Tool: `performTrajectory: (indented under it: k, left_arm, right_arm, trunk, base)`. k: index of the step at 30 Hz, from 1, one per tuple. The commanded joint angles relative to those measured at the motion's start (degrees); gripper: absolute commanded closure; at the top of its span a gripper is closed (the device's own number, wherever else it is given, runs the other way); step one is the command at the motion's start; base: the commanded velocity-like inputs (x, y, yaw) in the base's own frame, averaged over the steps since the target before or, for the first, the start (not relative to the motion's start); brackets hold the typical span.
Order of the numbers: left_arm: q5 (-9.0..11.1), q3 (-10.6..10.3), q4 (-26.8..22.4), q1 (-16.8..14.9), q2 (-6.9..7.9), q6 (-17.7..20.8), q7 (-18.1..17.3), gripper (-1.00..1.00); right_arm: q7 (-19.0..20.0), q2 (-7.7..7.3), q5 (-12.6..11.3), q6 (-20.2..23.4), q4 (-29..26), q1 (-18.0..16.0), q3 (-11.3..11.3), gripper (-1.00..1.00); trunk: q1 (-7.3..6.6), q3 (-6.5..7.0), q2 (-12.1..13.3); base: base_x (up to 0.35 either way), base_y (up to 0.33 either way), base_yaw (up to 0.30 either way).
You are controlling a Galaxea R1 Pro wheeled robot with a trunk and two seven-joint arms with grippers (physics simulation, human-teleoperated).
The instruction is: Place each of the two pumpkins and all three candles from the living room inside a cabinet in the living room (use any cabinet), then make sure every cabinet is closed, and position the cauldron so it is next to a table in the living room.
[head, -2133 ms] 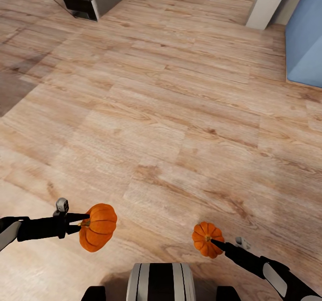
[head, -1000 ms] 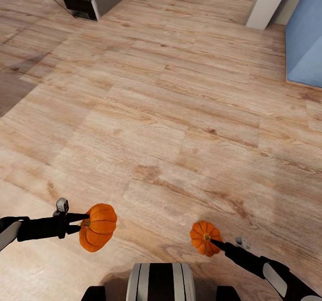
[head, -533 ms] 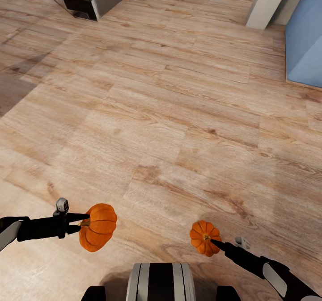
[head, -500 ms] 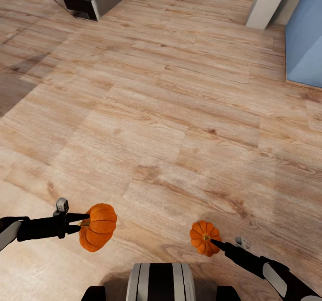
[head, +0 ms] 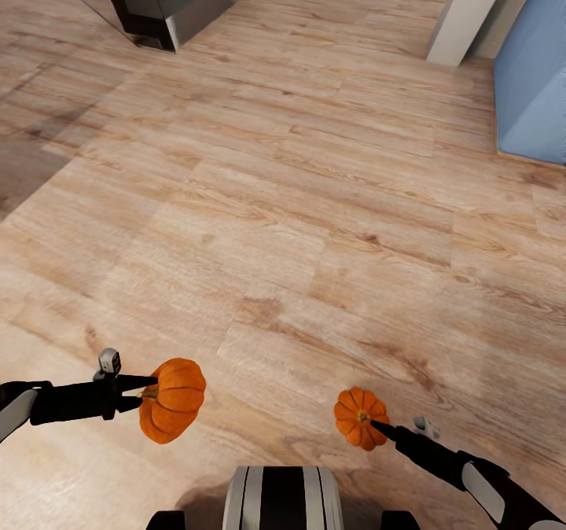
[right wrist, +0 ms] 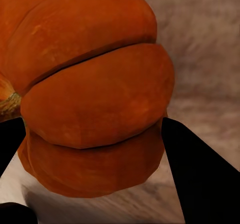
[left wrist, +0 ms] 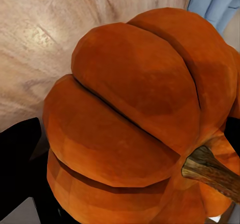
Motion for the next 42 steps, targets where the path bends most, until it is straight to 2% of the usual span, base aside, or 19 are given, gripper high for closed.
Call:
performTrajectory:
  k: [1,15,21,30,34,42]
  left_arm:
    - [0.2,-0.2,0.0,-0.1,0.06,0.2,-0.1,1.00]
    - [0.2,-0.3,-0.2,-0.1,0.06,0.2,-0.1,1.00]
    - [0.2,-0.2,0.0,-0.1,0.06,0.2,-0.1,1.00]
    - [0.2,-0.3,0.0,-0.1,0.06,0.1,0.0,1.00]
    - [0.2,-0.3,0.0,-0.1,0.06,0.1,0.0,1.00]
    - [0.2,-0.3,0.1,-0.1,0.06,0.1,0.0,1.00]
  right_arm:
    - [0.0,-0.06,-0.5,0.4,0.0,0.0,0.3,1.00]
    - [0.7,-0.13,-0.5,0.6,-0.1,0.0,0.3,1.00]
    - [2.9,-0.22,-0.5,1.2,-0.2,0.0,0.3,1.00]
    - [3.8,-0.49,-0.5,2.0,-1.6,0.0,0.5,1.00]
    - [6.6,-0.45,-0.5,2.1,-4.6,0.0,0.5,1.00]
    - [10.2,-0.41,-0.5,3.1,-4.9,0.0,0.5,1.00]
  trunk:
    - [-0.03,0.20,0.0]
    - [-0.39,3.30,0.2]
    - [-0.55,4.63,0.3]
    - [-0.78,6.62,0.4]
    - [-0.88,7.51,0.4]
    - [-1.09,9.28,0.5]
  base:
    - [0.000,0.000,0.000]
    - [0.000,0.000,0.000]
    - [0.000,0.000,0.000]
    - [0.000,0.000,0.000]
    - [0.000,0.000,0.000]
    - [0.000,0.000,0.000]
